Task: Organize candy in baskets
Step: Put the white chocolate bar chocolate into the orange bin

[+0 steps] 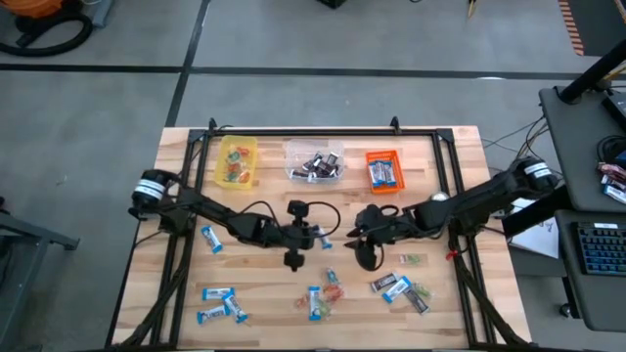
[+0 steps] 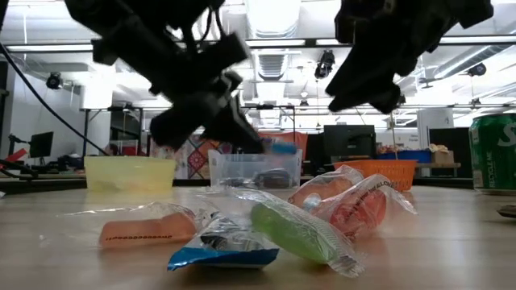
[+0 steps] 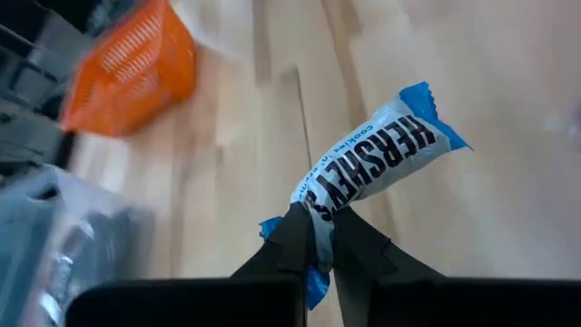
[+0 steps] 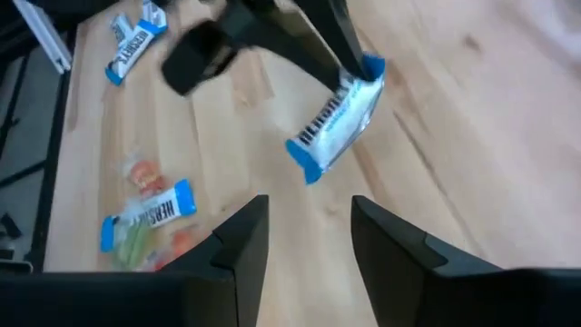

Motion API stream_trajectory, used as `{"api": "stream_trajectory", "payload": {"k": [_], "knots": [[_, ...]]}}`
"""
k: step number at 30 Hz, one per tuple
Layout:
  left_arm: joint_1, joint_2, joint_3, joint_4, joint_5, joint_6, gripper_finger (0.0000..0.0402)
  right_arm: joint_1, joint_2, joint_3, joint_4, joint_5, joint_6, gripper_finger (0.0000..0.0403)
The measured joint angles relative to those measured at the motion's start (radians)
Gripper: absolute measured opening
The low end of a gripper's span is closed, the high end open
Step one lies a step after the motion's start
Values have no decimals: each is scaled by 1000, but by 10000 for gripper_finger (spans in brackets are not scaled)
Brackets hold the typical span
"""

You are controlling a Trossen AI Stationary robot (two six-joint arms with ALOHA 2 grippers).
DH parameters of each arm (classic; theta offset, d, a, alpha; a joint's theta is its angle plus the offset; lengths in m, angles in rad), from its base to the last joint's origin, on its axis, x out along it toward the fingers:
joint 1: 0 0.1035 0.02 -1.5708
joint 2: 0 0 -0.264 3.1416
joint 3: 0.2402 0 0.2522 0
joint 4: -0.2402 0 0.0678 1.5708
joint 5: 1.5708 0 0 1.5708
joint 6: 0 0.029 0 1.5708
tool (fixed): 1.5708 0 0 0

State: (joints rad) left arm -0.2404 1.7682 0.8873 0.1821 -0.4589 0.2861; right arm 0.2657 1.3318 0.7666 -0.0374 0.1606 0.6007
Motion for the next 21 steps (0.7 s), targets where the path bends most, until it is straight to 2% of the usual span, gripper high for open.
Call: {"api": "stream_trajectory", "payload": {"k": [6, 10, 17, 21], "knots": [[-13, 4, 77, 3, -4, 15, 4, -8, 88, 5, 63, -3, 66, 179], [-25, 8, 112, -31, -4, 46, 4, -11, 103, 10, 98, -12, 82, 197], [-34, 13, 129, -33, -3, 57, 4, -18, 99, 11, 150, -83, 83, 203], [-35, 14, 132, -5, -3, 56, 4, -18, 104, 12, 173, -90, 80, 203]]}}
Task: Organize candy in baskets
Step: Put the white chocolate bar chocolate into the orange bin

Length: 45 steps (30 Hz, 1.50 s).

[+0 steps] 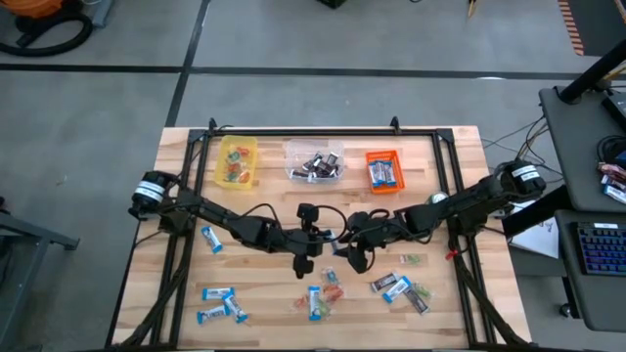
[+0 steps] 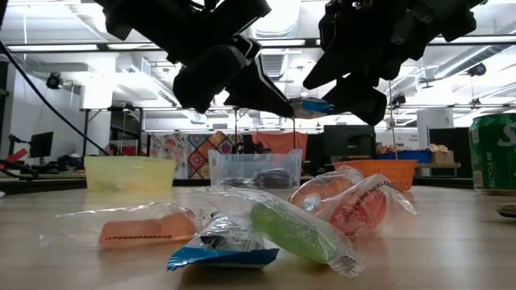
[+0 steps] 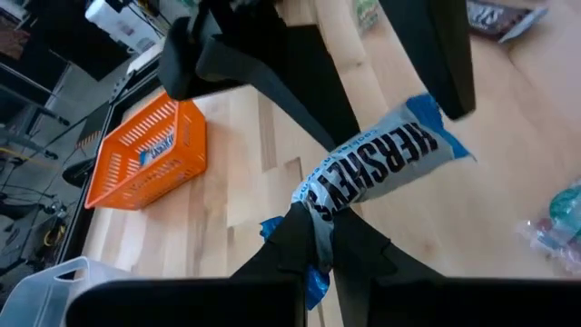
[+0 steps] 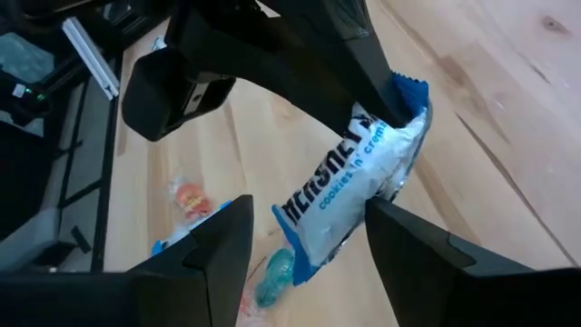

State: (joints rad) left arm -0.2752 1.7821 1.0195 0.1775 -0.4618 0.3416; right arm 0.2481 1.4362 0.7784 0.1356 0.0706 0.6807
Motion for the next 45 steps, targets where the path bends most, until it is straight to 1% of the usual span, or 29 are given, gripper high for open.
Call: {"api": "stream_trajectory", "payload": {"k": [4, 6, 8, 12, 15, 17, 19, 22, 30, 35, 38, 40, 43, 45], "knots": [[-1, 0, 0, 11, 0, -1, 4, 0, 4, 0, 4, -1, -9, 201], [-1, 0, 0, 14, 0, -2, 4, 0, 4, 0, 4, -1, -12, 191], [-1, 0, 0, 14, 0, -3, 4, 0, 4, 0, 3, 0, -12, 170], [-1, 0, 0, 17, 3, -5, 4, 0, 5, 0, 2, 1, -17, 113], [-6, 0, 0, 19, -2, -6, 4, 0, 5, 0, -1, 35, -23, 74], [-11, 0, 0, 20, -8, -6, 4, -4, 5, 0, -4, 43, -30, 59], [-17, 0, 0, 20, -15, -8, 4, -6, 5, 0, -4, 42, -38, 57], [-25, 0, 0, 19, -11, -16, 4, -6, 5, 0, 2, 25, -45, 77], [-25, 0, 0, 4, 5, -45, 4, -18, 5, 0, -4, 11, -22, 178], [-27, 0, 0, 9, 7, -63, 4, -32, 5, 0, -13, 9, -10, 225], [-27, 0, 0, 34, 6, -65, 4, -34, 5, 0, -8, 5, -10, 240], [-28, 0, 0, 61, 6, -66, 4, -34, 5, 0, 16, -16, -10, 243], [-28, 0, 0, 94, 6, -68, 4, -34, 5, 0, 44, -44, -11, 238], [-28, 0, 0, 103, 5, -66, 4, -34, 5, 0, 56, -46, -19, 226]]}}
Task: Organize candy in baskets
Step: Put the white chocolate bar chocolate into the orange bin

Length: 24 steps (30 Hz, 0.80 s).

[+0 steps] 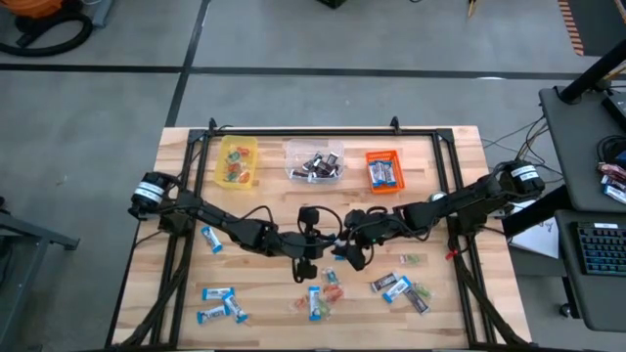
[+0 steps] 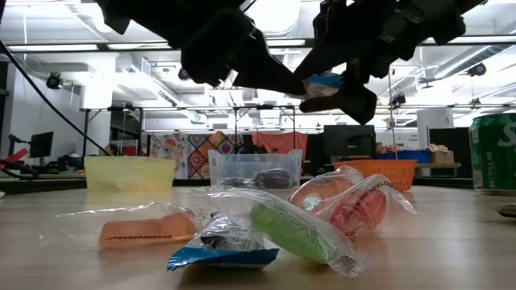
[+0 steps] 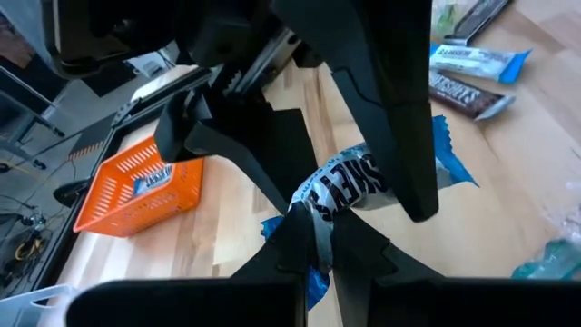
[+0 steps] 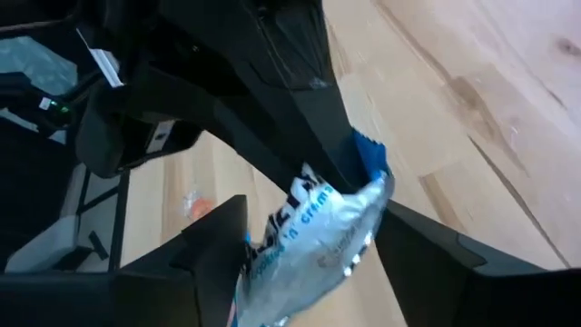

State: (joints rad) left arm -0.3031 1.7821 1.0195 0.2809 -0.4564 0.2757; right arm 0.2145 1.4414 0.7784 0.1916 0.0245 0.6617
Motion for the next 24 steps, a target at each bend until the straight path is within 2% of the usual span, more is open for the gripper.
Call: {"api": "stream_trajectory", "payload": {"k": [6, 9, 12, 17, 21, 24], "knots": [[0, 0, 0, -8, -3, 9, 11, 0, 0, 0, 0, -5, -7, 147], [0, 0, 0, -8, -5, 23, 29, 0, 0, 0, -4, -21, -20, 97], [0, 0, 0, -8, -4, 52, 57, -1, 0, 0, -6, -37, -26, 65], [0, -6, 1, -24, -26, 102, 111, -2, 0, 0, -13, -45, -30, 56], [0, -48, 1, -142, -150, 129, 149, -26, -23, 0, -86, -56, -31, 58], [2, -110, 1, -249, -173, 112, 169, -74, -54, 0, -179, -63, -31, 58]]}}
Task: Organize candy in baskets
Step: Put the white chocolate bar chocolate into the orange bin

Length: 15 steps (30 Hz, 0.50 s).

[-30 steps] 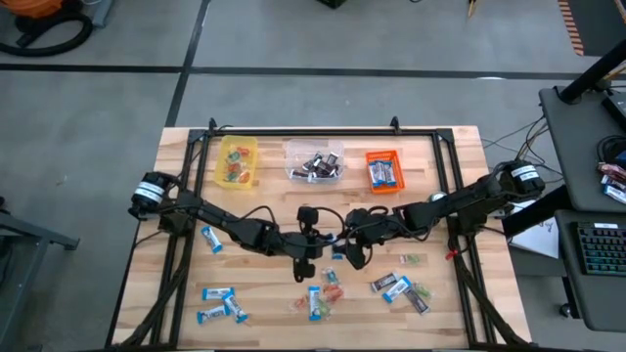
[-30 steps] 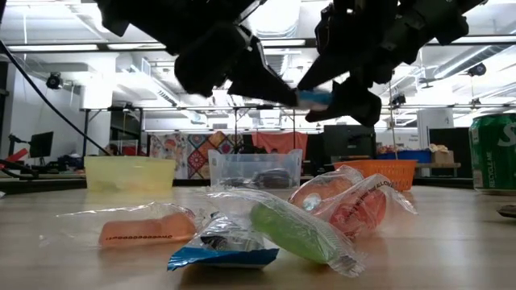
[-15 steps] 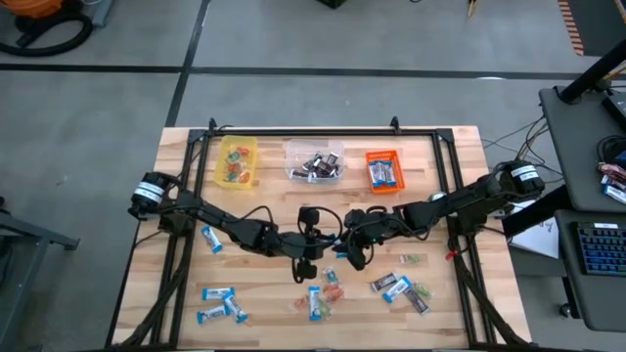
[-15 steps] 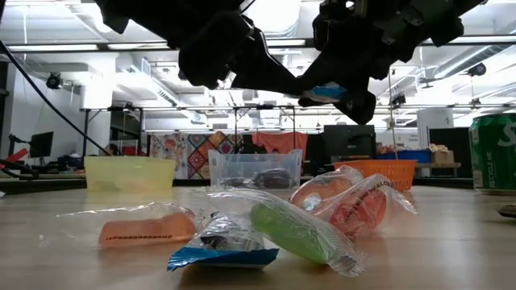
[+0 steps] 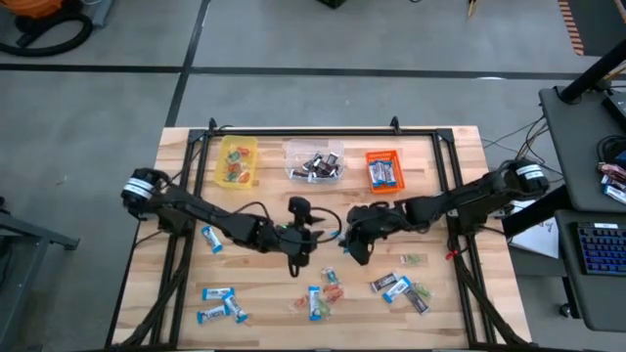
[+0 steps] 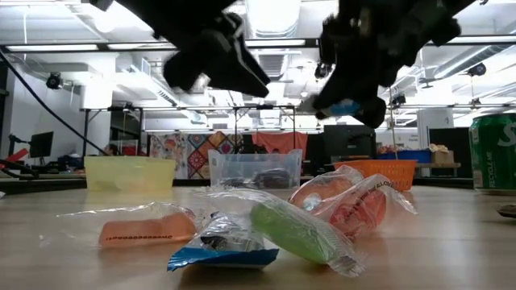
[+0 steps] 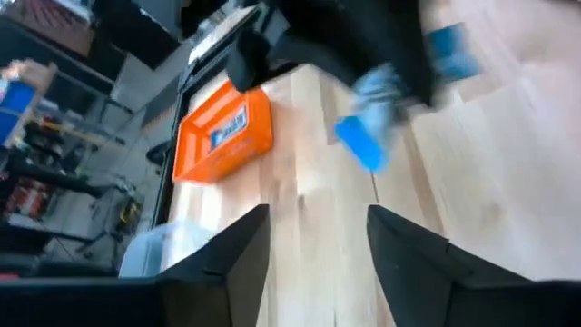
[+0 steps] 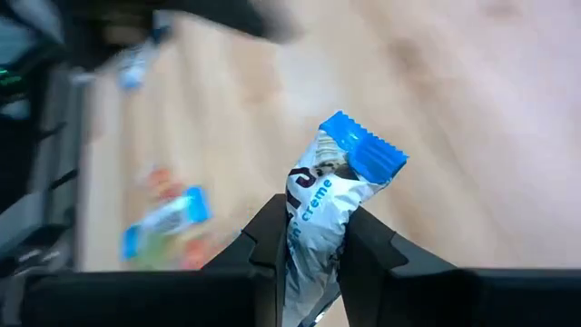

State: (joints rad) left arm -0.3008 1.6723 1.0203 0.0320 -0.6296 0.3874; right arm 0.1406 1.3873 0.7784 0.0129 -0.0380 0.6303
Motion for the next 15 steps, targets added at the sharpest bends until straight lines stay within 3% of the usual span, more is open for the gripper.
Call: {"api": "stream_trajectory", "payload": {"k": [7, 11, 15], "knots": [[-3, -144, -1, -254, 35, -265, 182, -213, -97, 0, -216, 119, -57, 58], [-3, -192, -1, -389, 96, -480, 182, -394, -122, 0, -361, 210, -105, 58], [-4, -203, -1, -513, 147, -662, 182, -575, -115, 0, -454, 220, -138, 58]]}}
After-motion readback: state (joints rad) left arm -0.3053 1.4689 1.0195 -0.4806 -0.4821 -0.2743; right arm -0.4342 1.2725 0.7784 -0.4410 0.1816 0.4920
